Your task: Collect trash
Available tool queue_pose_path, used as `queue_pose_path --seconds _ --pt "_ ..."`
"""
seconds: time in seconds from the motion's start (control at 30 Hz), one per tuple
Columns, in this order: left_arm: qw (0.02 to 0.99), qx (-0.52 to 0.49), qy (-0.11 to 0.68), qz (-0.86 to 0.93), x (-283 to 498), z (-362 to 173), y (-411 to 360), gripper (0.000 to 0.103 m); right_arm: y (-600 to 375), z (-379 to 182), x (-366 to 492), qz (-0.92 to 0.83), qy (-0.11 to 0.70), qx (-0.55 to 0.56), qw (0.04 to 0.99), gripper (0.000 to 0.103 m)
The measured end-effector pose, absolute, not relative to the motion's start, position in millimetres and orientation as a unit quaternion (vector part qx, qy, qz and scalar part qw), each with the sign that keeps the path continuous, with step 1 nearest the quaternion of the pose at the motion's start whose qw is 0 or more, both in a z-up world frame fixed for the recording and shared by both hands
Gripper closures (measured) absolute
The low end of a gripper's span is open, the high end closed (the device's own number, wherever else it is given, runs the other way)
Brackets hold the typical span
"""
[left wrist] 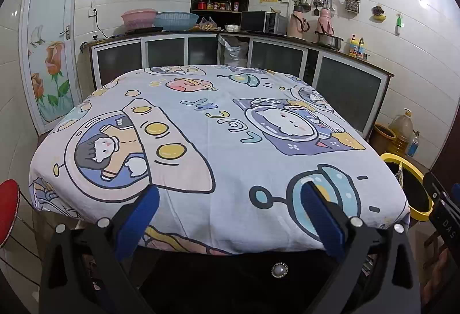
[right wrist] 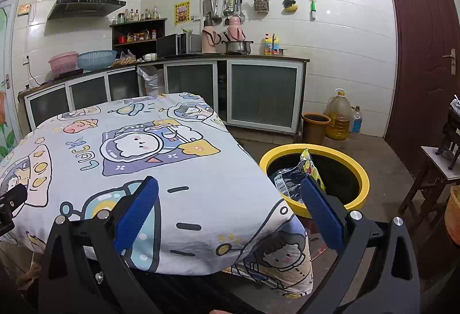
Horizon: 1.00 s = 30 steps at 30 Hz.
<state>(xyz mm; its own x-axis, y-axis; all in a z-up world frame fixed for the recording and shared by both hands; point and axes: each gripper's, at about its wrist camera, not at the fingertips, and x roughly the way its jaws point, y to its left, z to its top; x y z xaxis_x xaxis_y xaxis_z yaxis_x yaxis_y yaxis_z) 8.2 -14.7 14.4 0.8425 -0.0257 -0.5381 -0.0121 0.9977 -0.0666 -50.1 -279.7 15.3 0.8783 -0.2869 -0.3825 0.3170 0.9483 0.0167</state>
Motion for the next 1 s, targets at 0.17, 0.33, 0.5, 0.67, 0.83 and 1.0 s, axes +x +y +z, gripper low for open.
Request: queue_pose_path --seconds 0.17,0.33,0.5,0.67,0.83,1.0 --pt "0.959 -0.033 0.282 -0.009 9.1 14.3 -16.7 0.008 -280.4 15.7 -50.2 -0.156 0.189 0.039 0.969 0.008" --pt "0.96 -0.029 0.279 -0.011 7.9 15.6 -18.6 0.008 -280.7 15.2 -50.4 -0.156 0.19 0.04 0.968 0.008" --pt "0.96 -0.024 0.277 -0.014 7.2 16.9 -21.7 0.008 -280.6 15.5 -50.4 -0.156 0.19 0.039 0.968 0.008" --pt "0.96 -0.023 0.278 -0.015 7.6 17.7 -23.0 0.008 -280.7 15.6 -50.3 -0.157 0.19 0.04 0.968 0.008" --pt "0.96 -0.023 0.28 -0.017 8.0 16.9 -22.9 0.008 -281.2 13.3 -49.2 -0.157 0.194 0.042 0.968 0.008" --pt "0.96 -0.021 0.28 -0.018 8.7 16.6 -23.4 0.008 -281.2 13.5 -49.2 -0.157 0.194 0.042 0.968 0.008"
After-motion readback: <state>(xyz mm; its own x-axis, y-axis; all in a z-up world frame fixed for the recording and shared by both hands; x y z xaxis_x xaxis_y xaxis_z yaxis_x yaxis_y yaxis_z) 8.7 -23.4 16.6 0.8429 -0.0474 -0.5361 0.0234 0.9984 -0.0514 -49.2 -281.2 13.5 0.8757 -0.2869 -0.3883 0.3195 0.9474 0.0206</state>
